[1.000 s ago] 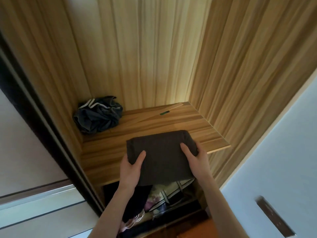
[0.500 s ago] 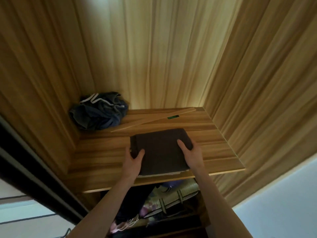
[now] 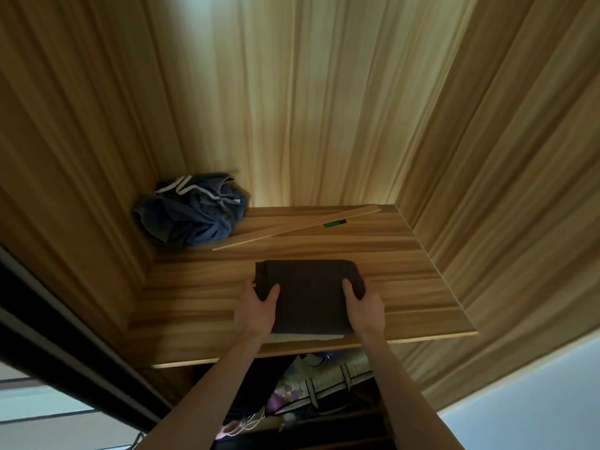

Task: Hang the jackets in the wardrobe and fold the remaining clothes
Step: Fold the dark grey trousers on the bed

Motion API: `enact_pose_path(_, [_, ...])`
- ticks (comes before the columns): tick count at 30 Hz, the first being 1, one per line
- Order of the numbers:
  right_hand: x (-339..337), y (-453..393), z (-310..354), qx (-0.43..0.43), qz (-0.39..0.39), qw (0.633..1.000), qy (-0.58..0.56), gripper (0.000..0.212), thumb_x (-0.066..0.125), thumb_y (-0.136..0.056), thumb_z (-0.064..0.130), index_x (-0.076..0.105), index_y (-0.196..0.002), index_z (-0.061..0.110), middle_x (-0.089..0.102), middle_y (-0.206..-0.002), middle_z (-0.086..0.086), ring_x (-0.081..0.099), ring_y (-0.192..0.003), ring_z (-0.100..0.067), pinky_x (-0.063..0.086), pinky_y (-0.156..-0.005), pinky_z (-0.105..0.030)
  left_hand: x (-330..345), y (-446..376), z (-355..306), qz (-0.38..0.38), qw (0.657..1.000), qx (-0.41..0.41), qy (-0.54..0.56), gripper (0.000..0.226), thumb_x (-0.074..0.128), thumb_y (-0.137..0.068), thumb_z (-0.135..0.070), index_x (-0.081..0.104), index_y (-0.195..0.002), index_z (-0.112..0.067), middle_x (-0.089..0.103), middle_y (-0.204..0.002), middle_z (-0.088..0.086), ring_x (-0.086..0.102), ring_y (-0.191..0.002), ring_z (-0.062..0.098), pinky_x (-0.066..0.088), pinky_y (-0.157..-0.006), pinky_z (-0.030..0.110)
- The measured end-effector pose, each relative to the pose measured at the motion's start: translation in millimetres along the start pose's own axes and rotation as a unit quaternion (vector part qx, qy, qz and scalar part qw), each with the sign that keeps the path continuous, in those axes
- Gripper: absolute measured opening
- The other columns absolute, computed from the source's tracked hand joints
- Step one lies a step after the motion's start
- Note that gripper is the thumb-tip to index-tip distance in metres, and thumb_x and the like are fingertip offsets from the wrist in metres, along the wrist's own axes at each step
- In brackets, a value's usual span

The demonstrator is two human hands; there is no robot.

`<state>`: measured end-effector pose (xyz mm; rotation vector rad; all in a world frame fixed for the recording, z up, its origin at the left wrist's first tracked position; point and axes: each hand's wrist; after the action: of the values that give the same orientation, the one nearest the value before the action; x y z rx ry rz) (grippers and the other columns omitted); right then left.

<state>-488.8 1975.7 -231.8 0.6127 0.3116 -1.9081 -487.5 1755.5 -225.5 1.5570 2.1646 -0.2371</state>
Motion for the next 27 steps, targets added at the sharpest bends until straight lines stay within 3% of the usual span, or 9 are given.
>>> enact_pose_path(2, [0.8,4.4,-1.9,-0.024,-0.009,0.998,0.054,0.051,0.053,-0.102,0.050,0.054,-0.142,0.018,0.063,-0.120,-0.005,0.061,-0.115,-0.027,0.051,-0.091,-0.039,-1.6,2.6,2.1,-0.032,0.998,0.025,-0.045,0.047,0.064,-0.098,-0.041,0.050,-0.136,-0.018,0.063,-0.125,0.002,0.064,-0.113,0.023,0.058,-0.091,0.045])
enact_pose_path(4, [2.7,9.5,-6.5,-0.064,-0.039,0.988,0.134,0.058,0.051,-0.104,0.048,0.040,-0.154,0.022,0.046,-0.149,-0.007,0.043,-0.140,-0.029,0.042,-0.111,-0.047,-3.8,8.9,4.2,-0.076,0.984,0.094,-0.132,0.049,0.059,-0.100,-0.039,0.047,-0.143,-0.019,0.057,-0.133,0.004,0.058,-0.120,0.024,0.055,-0.095,0.044])
enact_pose_path(6, [5.4,15.7,-10.3,-0.149,-0.078,0.968,0.187,0.056,0.047,-0.106,0.044,0.037,-0.157,0.024,0.034,-0.162,-0.004,0.029,-0.152,-0.026,0.032,-0.121,-0.052,-4.2,16.4,8.0,-0.076,0.961,0.188,-0.189,0.048,0.053,-0.102,-0.038,0.048,-0.146,-0.020,0.051,-0.144,0.002,0.051,-0.130,0.022,0.049,-0.106,0.043])
enact_pose_path(10, [16.2,22.6,-18.0,-0.237,-0.052,0.945,0.218,0.059,0.030,-0.108,0.051,0.043,-0.156,0.019,0.037,-0.164,-0.002,0.022,-0.157,-0.018,0.022,-0.127,-0.048,1.0,22.0,19.1,0.011,0.922,0.276,-0.273,0.055,0.032,-0.107,-0.047,0.040,-0.155,-0.022,0.035,-0.164,0.000,0.027,-0.154,0.019,0.025,-0.126,0.042])
enact_pose_path(13, [21.8,26.0,-28.1,-0.234,-0.014,0.943,0.236,0.072,0.017,-0.105,0.059,0.041,-0.158,0.017,0.037,-0.165,-0.004,0.024,-0.156,-0.018,0.022,-0.128,-0.044,1.4,23.5,28.4,0.054,0.904,0.283,-0.317,0.069,0.008,-0.104,-0.055,0.028,-0.161,-0.023,0.020,-0.170,-0.002,0.008,-0.158,0.014,0.007,-0.129,0.037])
enact_pose_path(15, [22.0,27.2,-31.6,-0.233,-0.005,0.942,0.242,0.077,0.011,-0.104,0.063,0.038,-0.159,0.017,0.034,-0.166,-0.004,0.022,-0.157,-0.018,0.021,-0.128,-0.044,0.5,23.9,32.8,0.066,0.900,0.282,-0.325,0.073,0.002,-0.101,-0.058,0.022,-0.163,-0.025,0.013,-0.172,-0.005,-0.001,-0.157,0.011,0.002,-0.127,0.036])
enact_pose_path(19, [18.1,28.6,-28.0,-0.228,0.001,0.945,0.234,0.086,0.003,-0.100,0.070,0.037,-0.159,0.019,0.034,-0.166,-0.003,0.023,-0.156,-0.017,0.019,-0.128,-0.043,-2.8,25.9,29.2,0.083,0.906,0.266,-0.319,0.069,0.008,-0.104,-0.058,0.018,-0.164,-0.026,0.009,-0.172,-0.005,-0.003,-0.158,0.011,0.003,-0.128,0.038])
enact_pose_path(27, [3.4,75.8,-3.1,-0.255,-0.018,0.955,0.152,0.067,0.023,-0.106,0.059,0.036,-0.159,0.021,0.037,-0.164,-0.001,0.025,-0.155,-0.015,0.018,-0.128,-0.044,-48.3,59.7,23.4,0.028,0.923,0.295,-0.247,0.062,0.021,-0.109,-0.052,0.028,-0.161,-0.020,0.027,-0.168,-0.001,0.018,-0.156,0.015,0.022,-0.128,0.044])
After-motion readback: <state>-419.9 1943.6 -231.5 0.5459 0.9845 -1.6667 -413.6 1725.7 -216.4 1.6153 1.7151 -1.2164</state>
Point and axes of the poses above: each hand's wrist, its own y-axis away from the middle knuckle, its own x-axis out of the palm, z = x × y
